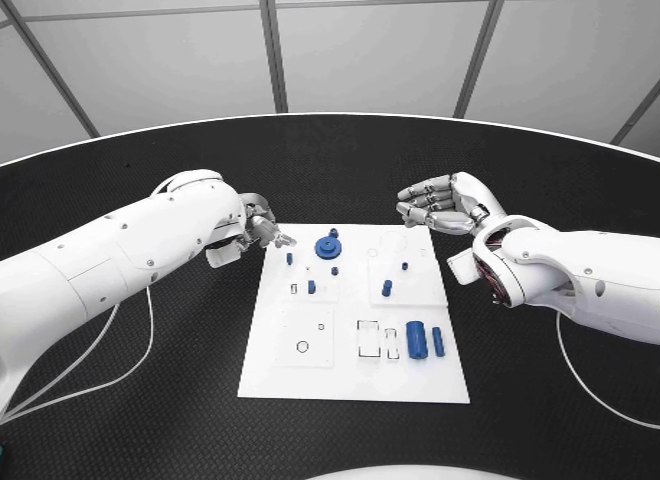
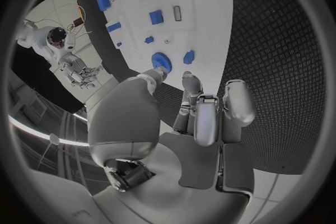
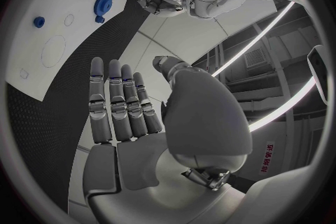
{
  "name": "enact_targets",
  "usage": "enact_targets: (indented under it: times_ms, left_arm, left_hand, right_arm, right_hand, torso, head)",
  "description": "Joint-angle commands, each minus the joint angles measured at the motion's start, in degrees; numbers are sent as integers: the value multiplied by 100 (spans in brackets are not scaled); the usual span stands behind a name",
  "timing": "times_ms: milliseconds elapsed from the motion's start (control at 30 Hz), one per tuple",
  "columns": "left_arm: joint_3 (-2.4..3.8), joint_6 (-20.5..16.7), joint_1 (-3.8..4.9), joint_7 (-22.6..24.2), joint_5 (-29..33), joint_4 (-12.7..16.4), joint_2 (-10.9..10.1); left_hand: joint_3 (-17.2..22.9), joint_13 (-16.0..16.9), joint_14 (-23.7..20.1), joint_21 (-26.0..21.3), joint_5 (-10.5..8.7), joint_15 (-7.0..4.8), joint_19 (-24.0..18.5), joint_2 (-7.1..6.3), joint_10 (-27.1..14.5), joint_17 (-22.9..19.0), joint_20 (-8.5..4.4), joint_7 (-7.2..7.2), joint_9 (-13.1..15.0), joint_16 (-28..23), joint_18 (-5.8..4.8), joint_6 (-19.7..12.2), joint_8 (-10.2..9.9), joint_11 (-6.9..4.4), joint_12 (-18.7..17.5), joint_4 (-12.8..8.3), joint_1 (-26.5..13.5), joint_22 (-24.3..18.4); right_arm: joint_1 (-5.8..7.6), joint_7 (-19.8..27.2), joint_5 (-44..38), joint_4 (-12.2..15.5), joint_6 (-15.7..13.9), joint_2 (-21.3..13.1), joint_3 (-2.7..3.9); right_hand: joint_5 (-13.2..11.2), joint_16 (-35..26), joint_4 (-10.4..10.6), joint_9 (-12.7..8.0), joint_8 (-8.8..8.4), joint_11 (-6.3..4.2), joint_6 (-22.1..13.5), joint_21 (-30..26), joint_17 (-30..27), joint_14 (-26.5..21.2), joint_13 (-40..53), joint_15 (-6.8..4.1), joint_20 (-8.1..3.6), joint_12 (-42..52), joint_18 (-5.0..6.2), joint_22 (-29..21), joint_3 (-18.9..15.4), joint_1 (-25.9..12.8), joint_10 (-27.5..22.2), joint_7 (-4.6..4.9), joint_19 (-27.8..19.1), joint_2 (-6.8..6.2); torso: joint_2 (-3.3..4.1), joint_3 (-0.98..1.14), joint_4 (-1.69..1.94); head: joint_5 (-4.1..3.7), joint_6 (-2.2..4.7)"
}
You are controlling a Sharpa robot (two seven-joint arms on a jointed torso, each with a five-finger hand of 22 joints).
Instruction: Assemble the parts on the task board
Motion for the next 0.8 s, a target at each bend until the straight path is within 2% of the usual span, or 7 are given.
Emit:
enact_targets:
  times_ms: [33, 333, 567, 667, 800]
  left_arm:
    - [-1, 20, -2, 73, -207, -135, 81]
    - [-5, 143, -24, 193, -341, -462, 287]
    - [-6, 191, -47, 213, -305, -565, 365]
    - [-7, 239, -54, 195, -296, -579, 380]
    - [-7, 272, -60, 155, -291, -594, 393]
  left_hand:
    - [-53, 40, 384, -27, -3, 42, -14, 18, -19, 771, 13, 29, -20, -15, 64, 19, -25, -10, 28, -14, -69, 17]
    - [-222, 150, 405, 34, -54, 42, 91, 78, 59, 834, 29, 17, -107, 14, 37, 103, -77, -15, 126, -8, -275, 156]
    - [-324, 170, 422, 84, -132, 26, 169, 163, 105, 883, 22, -9, -156, 35, 16, 187, -85, -36, 161, -7, -410, 261]
    - [-349, 191, 425, 104, -161, 16, 199, 188, 134, 891, 17, -25, -164, 39, 8, 232, -73, -50, 182, -9, -431, 303]
    - [-364, 213, 426, 120, -183, 8, 222, 202, 160, 891, 13, -36, -170, 39, 1, 260, -67, -60, 200, -10, -439, 335]
  right_arm:
    - [0, -1, 0, 9, -6, -3, 0]
    - [1, 1, 0, 41, -14, -2, 1]
    - [1, -3, 0, 47, -25, 5, 1]
    - [1, -5, 0, 51, -29, 5, 1]
    - [1, -6, 0, 57, -31, 4, 1]
  right_hand:
    - [15, -20, 16, -7, -22, 6, -6, -11, -6, -38, -1, 12, 9, 5, 17, -5, -1, -39, -39, 40, -44, 3]
    - [21, -18, 9, -7, -21, 3, -3, -6, -6, -31, 0, 9, 9, 6, 20, -20, 3, -26, -38, 37, -42, 12]
    - [25, -17, -4, -6, -20, -2, 0, -2, -6, -25, 0, 6, 8, 8, 23, -34, 11, -5, -36, 34, -38, 20]
    - [25, -17, -4, -6, -20, -2, 0, -2, -6, -25, 0, 6, 8, 8, 23, -34, 11, -5, -36, 34, -38, 20]
    - [26, -17, -7, -6, -19, -2, 1, -1, -6, -24, 0, 5, 8, 8, 23, -39, 12, 0, -35, 33, -37, 22]
  torso:
    - [36, -10, -9]
    - [100, -25, -32]
    - [145, -22, -39]
    - [139, -29, -32]
    - [132, -23, -35]
  head:
    - [10, 22]
    - [11, 48]
    - [-9, 74]
    - [-10, 65]
    - [-4, 51]
